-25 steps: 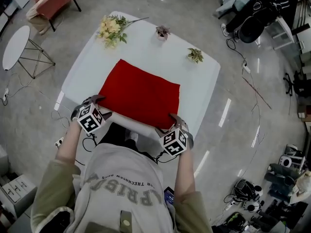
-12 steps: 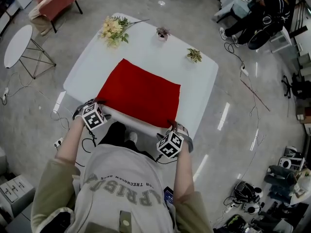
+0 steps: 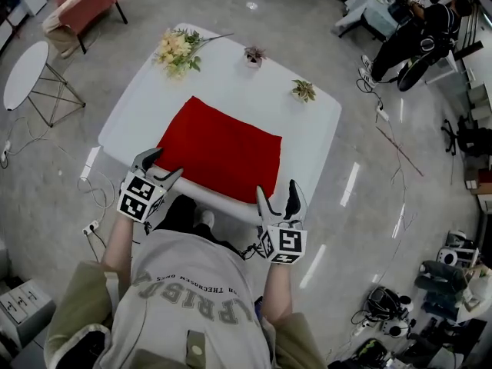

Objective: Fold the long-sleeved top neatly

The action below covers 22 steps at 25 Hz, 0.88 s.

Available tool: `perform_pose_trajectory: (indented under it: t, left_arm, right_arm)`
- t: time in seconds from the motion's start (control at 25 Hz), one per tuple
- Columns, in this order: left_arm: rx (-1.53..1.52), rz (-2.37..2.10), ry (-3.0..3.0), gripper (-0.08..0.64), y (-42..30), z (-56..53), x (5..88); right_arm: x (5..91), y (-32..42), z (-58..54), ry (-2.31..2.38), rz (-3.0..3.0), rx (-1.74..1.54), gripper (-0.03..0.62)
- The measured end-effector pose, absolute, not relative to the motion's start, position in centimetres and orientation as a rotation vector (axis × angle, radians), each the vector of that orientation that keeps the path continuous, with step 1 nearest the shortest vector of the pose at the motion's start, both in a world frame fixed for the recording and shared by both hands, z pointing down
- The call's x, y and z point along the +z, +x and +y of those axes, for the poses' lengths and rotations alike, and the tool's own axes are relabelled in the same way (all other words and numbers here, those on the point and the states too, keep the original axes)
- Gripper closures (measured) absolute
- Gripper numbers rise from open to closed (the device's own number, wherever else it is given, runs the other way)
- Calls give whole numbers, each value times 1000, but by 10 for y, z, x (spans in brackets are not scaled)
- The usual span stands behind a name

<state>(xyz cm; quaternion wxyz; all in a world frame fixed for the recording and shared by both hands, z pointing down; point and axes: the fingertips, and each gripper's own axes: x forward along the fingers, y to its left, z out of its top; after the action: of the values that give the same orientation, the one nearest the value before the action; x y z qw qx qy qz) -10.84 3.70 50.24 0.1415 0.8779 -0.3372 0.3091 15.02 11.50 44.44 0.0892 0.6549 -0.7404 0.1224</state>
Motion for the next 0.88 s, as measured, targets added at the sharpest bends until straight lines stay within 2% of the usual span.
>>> perform_pose_trajectory:
  t: [0.2, 0.28, 0.48, 0.6, 0.68, 0.88]
  left_arm:
    - [507, -1219, 2615, 269, -82, 24, 436]
    - [419, -1276, 2641, 331, -76, 17, 416]
    - [266, -1397, 2708, 486, -76, 6, 373]
    - [188, -1447, 2722, 529, -81, 2, 358]
    - [153, -1465, 2733, 540, -84, 0, 353]
    - [138, -1472, 2759, 548, -84, -4, 348]
  right_arm:
    - [395, 146, 106, 2266, -2297, 367, 233]
    - [383, 142, 103, 2295, -2279, 309, 258]
    - [358, 142, 102, 2330, -2222, 201, 461]
    - [347, 149, 101, 2374, -2148, 119, 564]
    - [343, 150, 99, 2381, -2118, 73, 590]
    - [333, 138, 92, 2318, -2124, -32, 591]
